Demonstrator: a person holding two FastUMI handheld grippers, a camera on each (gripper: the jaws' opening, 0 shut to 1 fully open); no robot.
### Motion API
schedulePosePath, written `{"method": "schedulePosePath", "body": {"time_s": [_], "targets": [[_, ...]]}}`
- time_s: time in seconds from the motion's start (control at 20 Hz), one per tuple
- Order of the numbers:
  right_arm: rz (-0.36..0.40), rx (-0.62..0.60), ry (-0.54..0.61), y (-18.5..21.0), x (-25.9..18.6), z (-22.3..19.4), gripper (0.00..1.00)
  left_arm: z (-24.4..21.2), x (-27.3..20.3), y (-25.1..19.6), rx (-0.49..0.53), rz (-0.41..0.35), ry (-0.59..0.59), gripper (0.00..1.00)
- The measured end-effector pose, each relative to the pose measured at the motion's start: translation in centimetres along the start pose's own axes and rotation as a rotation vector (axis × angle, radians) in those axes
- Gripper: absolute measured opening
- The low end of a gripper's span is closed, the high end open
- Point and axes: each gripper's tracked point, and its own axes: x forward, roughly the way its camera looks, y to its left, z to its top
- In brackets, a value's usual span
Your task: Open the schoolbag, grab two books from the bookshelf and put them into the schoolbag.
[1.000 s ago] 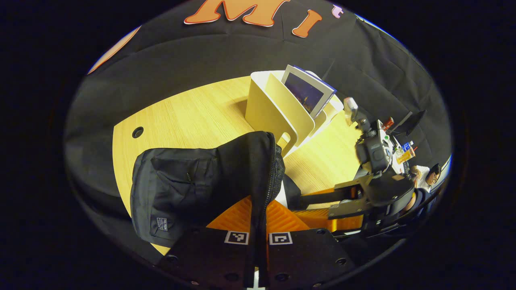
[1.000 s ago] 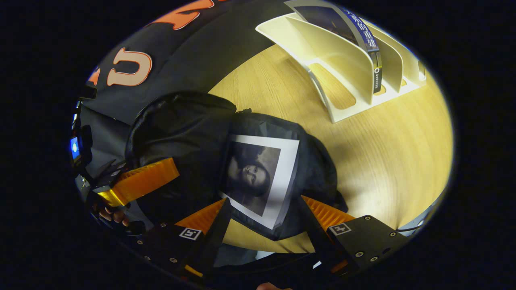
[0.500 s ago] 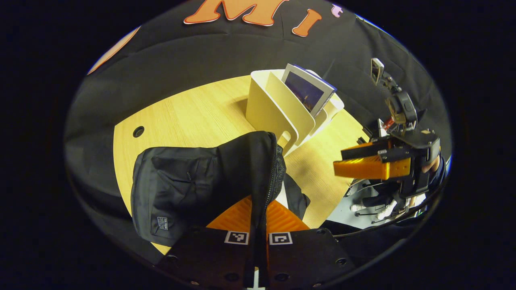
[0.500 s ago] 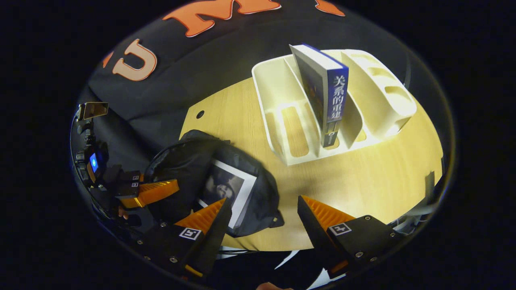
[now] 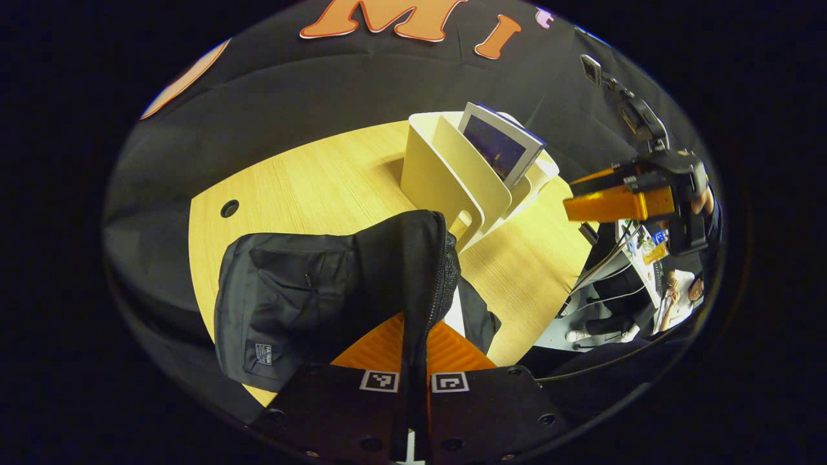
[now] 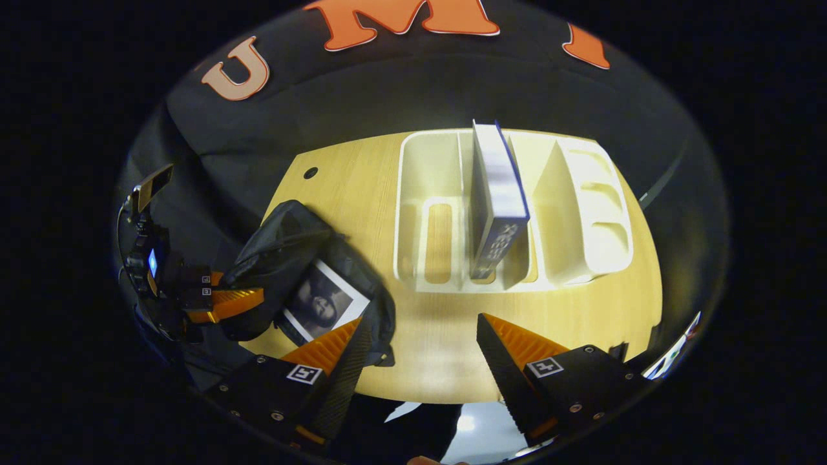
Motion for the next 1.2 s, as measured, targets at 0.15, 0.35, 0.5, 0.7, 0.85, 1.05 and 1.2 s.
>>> {"method": "schedulePosePath", "body": {"time_s": [0.15, 0.35, 0.5, 0.7, 0.85, 1.05, 1.2], "targets": [[-0.02, -0.021, 0.002, -1.7, -0.6, 3.1, 0.99, -0.1, 0.2, 0.0, -0.025, 0.006, 0.002, 0.05], [-0.048, -0.065, 0.001, -3.8, -1.0, 6.7, 0.99, 0.1, 0.9, -0.4, -0.052, 0.022, 0.001, 0.05], [-0.067, -0.067, 0.023, -4.8, -0.2, 8.5, 0.99, 0.2, 1.1, -0.5, -0.066, 0.031, 0.002, 0.05], [-0.084, -0.079, 0.073, -6.0, 2.3, 10.0, 0.99, 0.1, 1.1, -0.5, -0.091, 0.043, 0.003, 0.05], [-0.088, -0.058, 0.115, -6.3, 4.1, 11.0, 0.96, 0.0, 1.1, -0.5, -0.104, 0.053, 0.0, 0.05], [-0.096, -0.013, 0.153, -6.7, 6.3, 11.8, 0.8, -0.3, 1.0, -0.4, -0.125, 0.056, -0.004, 0.05], [-0.118, 0.001, 0.176, -6.9, 7.1, 11.8, 0.66, -0.3, 1.0, -0.4, -0.135, 0.054, -0.006, 0.05]]}}
